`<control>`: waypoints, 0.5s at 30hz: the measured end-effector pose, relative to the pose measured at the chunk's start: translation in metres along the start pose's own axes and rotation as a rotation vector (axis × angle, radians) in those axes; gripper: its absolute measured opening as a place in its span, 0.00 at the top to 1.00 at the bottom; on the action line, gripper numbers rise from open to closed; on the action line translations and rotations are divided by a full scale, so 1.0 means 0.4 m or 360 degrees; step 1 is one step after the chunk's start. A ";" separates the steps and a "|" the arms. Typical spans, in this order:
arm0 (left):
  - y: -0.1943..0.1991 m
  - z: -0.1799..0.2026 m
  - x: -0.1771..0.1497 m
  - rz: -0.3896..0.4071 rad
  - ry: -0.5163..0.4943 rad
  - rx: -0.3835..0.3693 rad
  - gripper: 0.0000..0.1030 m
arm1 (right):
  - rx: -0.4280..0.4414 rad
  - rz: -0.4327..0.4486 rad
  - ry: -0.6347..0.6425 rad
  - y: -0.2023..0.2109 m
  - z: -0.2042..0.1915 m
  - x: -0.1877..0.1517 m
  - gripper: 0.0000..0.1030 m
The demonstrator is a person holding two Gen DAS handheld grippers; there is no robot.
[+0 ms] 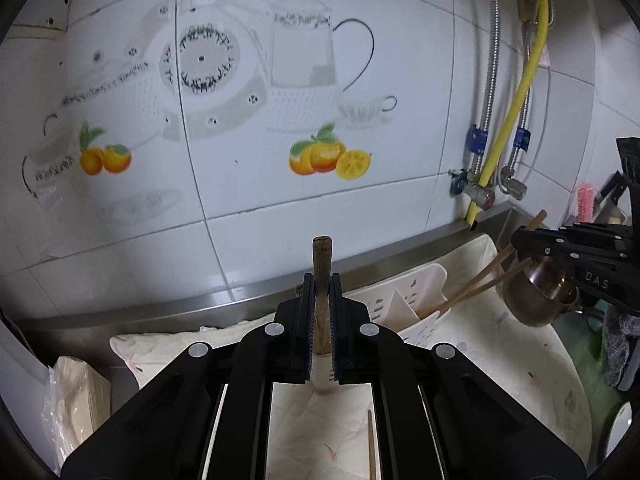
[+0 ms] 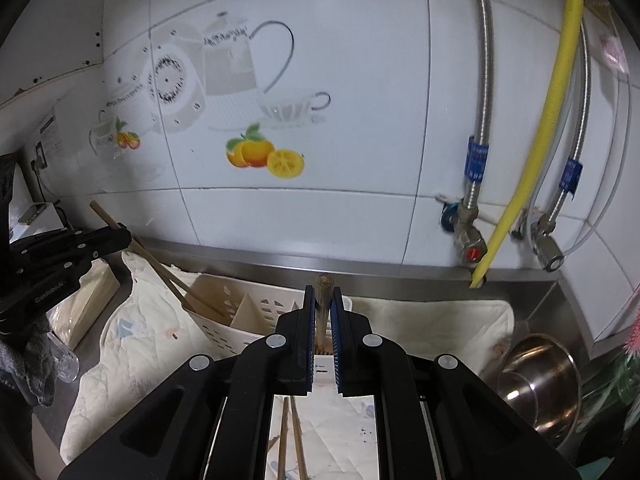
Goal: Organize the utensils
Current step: 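Carry both chopsticks to the white holder and lower them inside, then open both grippers to release the chopsticks in the holder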
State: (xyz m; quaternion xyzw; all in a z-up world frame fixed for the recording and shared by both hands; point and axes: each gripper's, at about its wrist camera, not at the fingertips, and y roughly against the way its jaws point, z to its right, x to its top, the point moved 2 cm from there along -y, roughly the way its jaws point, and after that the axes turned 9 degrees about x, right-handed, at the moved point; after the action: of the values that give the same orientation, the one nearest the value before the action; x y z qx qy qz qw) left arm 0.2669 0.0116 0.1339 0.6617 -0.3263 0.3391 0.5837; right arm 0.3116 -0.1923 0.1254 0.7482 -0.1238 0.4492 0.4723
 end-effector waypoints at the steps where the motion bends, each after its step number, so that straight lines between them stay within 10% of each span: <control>1: -0.006 0.001 -0.002 -0.0007 -0.0003 -0.0001 0.94 | -0.0004 -0.0009 -0.0002 -0.008 0.001 -0.003 0.93; 15: -0.030 -0.006 -0.024 -0.0053 0.0022 -0.0001 0.93 | 0.0001 -0.0015 -0.0042 -0.038 0.010 -0.007 0.92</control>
State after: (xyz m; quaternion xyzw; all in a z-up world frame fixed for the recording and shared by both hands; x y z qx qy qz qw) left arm 0.2712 0.0155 0.1195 0.6645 -0.3112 0.3339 0.5917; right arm 0.3214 -0.1885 0.1135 0.7548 -0.1262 0.4372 0.4724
